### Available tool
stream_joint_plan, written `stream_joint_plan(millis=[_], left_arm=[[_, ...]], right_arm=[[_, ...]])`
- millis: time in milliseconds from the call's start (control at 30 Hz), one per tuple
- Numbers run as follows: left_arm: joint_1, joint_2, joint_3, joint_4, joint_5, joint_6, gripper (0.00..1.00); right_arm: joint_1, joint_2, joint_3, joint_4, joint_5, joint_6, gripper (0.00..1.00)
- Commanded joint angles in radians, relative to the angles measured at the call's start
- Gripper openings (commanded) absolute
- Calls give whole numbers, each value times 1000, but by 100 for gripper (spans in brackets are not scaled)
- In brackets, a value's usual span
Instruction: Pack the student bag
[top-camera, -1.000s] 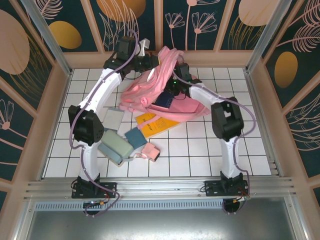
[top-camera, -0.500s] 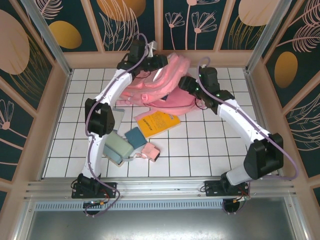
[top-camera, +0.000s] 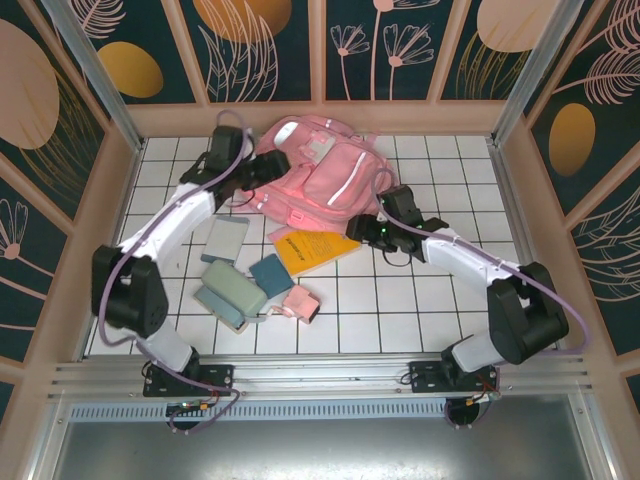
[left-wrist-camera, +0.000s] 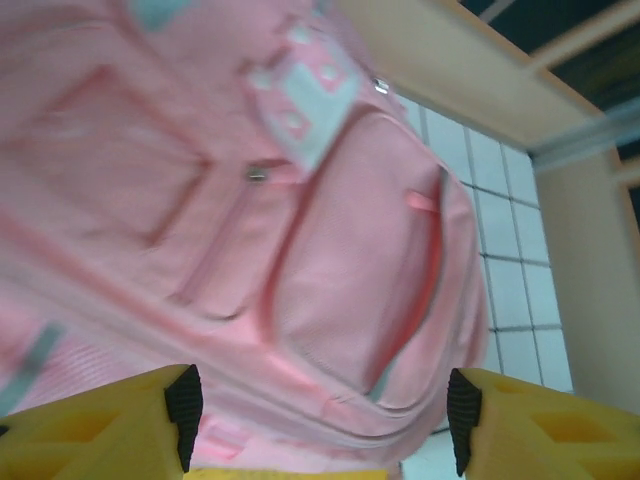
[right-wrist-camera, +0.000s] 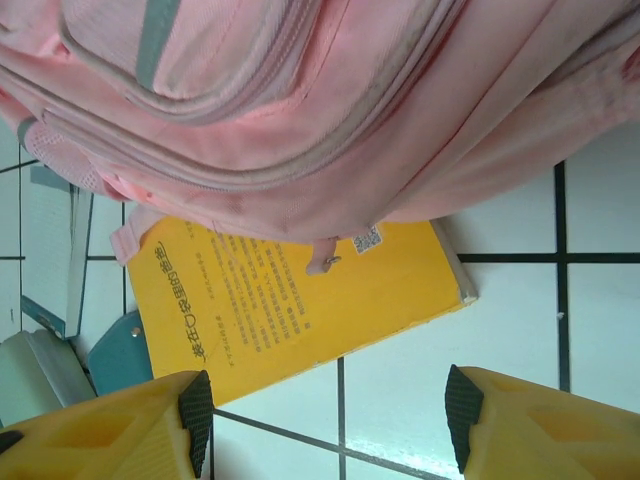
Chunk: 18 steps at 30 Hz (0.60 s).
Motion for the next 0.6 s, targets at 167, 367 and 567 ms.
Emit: stream_joint_plan(millis=[167,367,567], left_arm=[[46,34,-294,201,-22,-115,64],[49,126,-333,302,15,-176,62],[48,206,-359,404,70,-230,58]], right_arm=[[-19,143,-37,156,-40,6,65],[-36,225,-51,215,-62,-40,64],[-61,297,-64,336,-194,10,60]])
